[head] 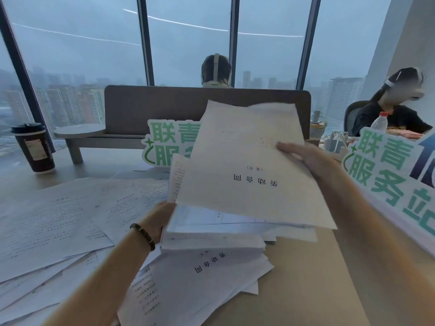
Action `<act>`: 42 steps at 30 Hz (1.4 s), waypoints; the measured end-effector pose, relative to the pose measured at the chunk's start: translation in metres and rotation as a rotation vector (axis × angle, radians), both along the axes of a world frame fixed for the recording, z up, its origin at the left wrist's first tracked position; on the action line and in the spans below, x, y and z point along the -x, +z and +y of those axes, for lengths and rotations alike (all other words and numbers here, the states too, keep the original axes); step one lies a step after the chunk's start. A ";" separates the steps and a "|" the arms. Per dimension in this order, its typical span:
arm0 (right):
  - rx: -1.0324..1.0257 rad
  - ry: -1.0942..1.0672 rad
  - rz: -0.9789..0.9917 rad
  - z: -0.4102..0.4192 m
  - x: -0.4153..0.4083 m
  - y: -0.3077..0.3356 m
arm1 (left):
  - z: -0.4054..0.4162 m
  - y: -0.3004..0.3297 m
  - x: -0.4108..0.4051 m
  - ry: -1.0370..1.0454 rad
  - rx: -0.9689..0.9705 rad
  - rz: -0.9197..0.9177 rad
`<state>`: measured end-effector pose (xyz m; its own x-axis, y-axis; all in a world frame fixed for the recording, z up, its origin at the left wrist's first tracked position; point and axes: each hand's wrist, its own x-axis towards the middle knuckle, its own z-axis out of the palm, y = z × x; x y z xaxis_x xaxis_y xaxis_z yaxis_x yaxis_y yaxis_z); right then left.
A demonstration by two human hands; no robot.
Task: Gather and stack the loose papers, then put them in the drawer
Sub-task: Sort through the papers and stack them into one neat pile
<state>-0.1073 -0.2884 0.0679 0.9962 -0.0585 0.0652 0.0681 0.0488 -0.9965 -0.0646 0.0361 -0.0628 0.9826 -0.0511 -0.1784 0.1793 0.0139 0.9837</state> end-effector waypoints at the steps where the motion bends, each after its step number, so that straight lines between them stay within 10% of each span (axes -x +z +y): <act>1: -0.003 -0.004 0.038 0.000 -0.003 -0.010 | 0.001 0.000 -0.002 0.002 0.040 -0.002; 18: 0.033 -0.112 0.286 0.042 -0.029 -0.131 | -0.018 0.009 0.015 -0.203 0.111 -0.062; 28: 0.044 -0.290 -0.044 0.058 -0.012 -0.099 | -0.023 0.024 0.023 -0.174 0.186 -0.062; 42: -0.015 -0.285 -0.458 0.065 0.004 -0.054 | -0.037 0.063 0.034 0.044 0.106 -0.553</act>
